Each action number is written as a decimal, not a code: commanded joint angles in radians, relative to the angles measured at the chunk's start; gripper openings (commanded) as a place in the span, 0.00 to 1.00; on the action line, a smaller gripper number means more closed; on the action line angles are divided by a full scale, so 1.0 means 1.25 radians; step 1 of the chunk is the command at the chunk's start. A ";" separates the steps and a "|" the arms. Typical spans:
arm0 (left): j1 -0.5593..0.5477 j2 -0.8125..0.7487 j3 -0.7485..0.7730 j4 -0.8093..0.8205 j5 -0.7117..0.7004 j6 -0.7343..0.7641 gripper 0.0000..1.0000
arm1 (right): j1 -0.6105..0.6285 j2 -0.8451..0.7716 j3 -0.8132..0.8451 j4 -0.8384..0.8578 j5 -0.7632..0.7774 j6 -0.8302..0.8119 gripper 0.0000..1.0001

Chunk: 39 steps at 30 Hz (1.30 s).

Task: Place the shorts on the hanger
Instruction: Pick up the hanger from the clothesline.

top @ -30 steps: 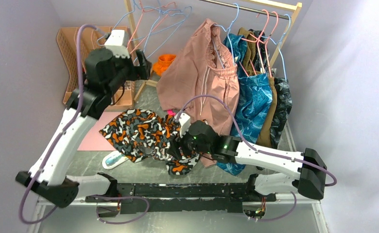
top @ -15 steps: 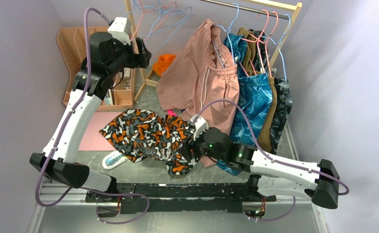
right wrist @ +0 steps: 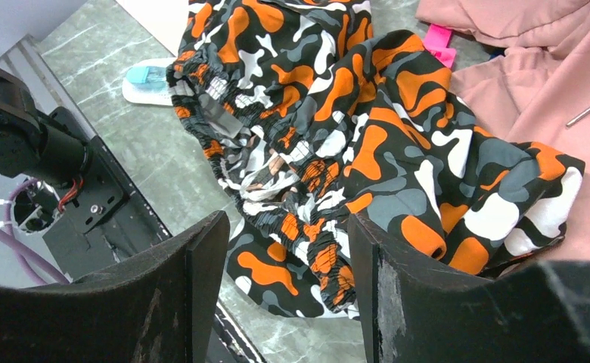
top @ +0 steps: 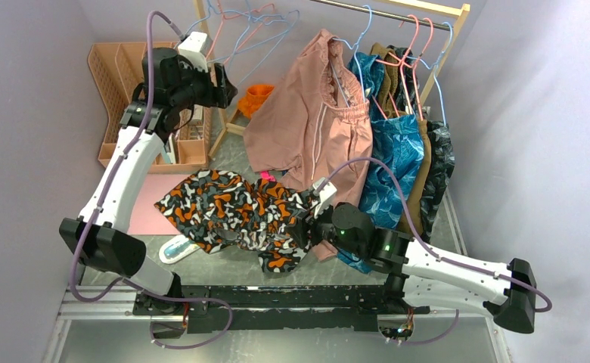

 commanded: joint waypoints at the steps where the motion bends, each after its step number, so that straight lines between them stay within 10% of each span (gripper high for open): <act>1: 0.008 0.012 -0.020 0.064 0.124 0.013 0.70 | 0.005 -0.017 -0.009 -0.008 0.024 0.002 0.62; 17: 0.007 0.020 -0.022 0.108 0.157 -0.012 0.19 | 0.004 -0.041 -0.028 -0.012 0.038 0.008 0.59; 39: 0.005 -0.040 -0.187 0.384 0.217 -0.037 0.07 | 0.004 -0.026 -0.038 -0.007 0.057 0.002 0.57</act>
